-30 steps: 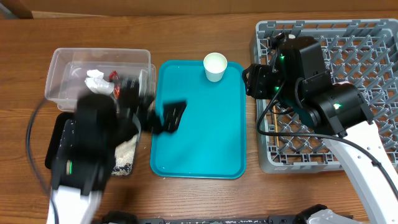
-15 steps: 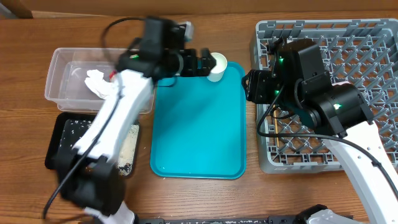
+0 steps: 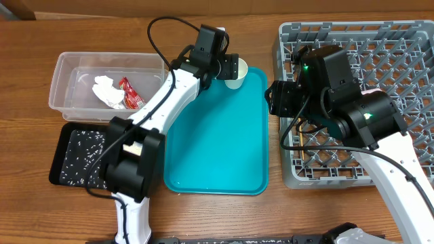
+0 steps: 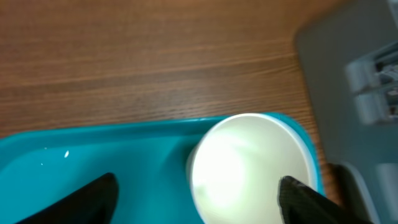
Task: Sort waste into correct bins and load items into the dishwasher
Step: 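Reach the left gripper to the white cup and grasp it, then lift the cup and hand it from left gripper to right gripper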
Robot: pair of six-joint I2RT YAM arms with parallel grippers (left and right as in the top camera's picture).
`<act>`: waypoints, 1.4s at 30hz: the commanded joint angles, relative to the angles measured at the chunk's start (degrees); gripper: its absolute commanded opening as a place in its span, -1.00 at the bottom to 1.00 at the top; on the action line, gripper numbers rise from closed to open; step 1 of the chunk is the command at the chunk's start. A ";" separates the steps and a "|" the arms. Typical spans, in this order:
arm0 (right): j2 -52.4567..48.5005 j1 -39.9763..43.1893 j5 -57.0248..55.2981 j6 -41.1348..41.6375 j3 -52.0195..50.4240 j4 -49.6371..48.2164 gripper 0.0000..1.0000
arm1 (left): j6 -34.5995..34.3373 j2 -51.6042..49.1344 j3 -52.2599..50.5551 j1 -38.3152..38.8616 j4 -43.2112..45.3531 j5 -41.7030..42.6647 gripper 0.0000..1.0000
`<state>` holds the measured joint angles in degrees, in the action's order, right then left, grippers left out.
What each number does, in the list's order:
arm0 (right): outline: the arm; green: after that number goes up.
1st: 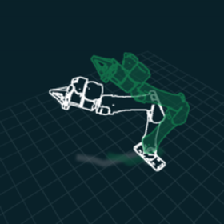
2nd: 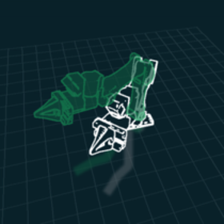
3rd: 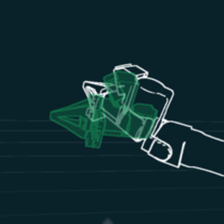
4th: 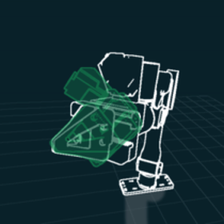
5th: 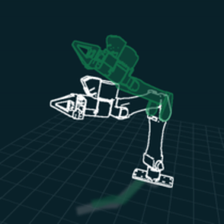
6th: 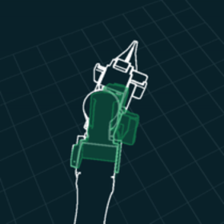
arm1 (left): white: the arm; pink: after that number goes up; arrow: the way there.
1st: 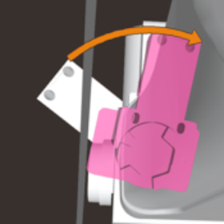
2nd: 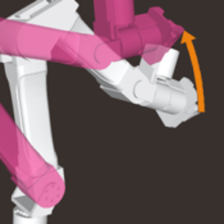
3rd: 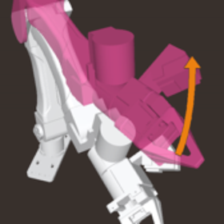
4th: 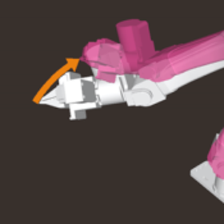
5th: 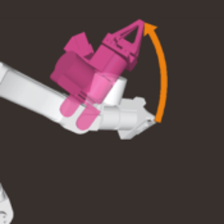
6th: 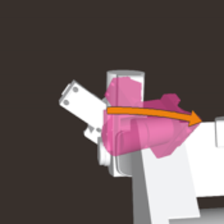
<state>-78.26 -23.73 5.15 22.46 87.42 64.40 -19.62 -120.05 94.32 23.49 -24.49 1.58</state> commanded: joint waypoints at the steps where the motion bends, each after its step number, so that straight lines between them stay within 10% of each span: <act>1: 1.01 -0.22 0.37 0.26 0.72 0.13 0.17 | -1.20 -2.91 1.42 -0.17 0.00 0.70 0.42; 7: 1.01 -0.22 0.35 0.26 0.72 0.63 0.14 | -2.71 -2.10 1.55 -0.46 -2.67 3.34 -0.92; 14: 1.01 -0.22 1.46 0.52 0.72 1.79 0.11 | -3.82 6.32 4.13 -3.63 -15.54 7.89 -0.92; 29: 1.01 -4.66 34.73 -14.47 0.72 -11.69 0.36 | 26.62 20.83 4.15 -24.46 -51.08 81.77 -0.92; 37: 1.01 -8.92 35.50 -14.60 0.72 -21.99 0.80 | 35.21 20.83 4.15 -26.29 -62.18 87.08 -0.92; 42: 1.01 -10.51 35.54 -14.60 0.72 -25.53 0.72 | 36.85 20.83 4.15 -25.86 -64.43 88.74 -0.92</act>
<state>-78.22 -32.40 38.33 8.93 87.42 40.84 12.80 -99.42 97.84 -3.44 -88.33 85.47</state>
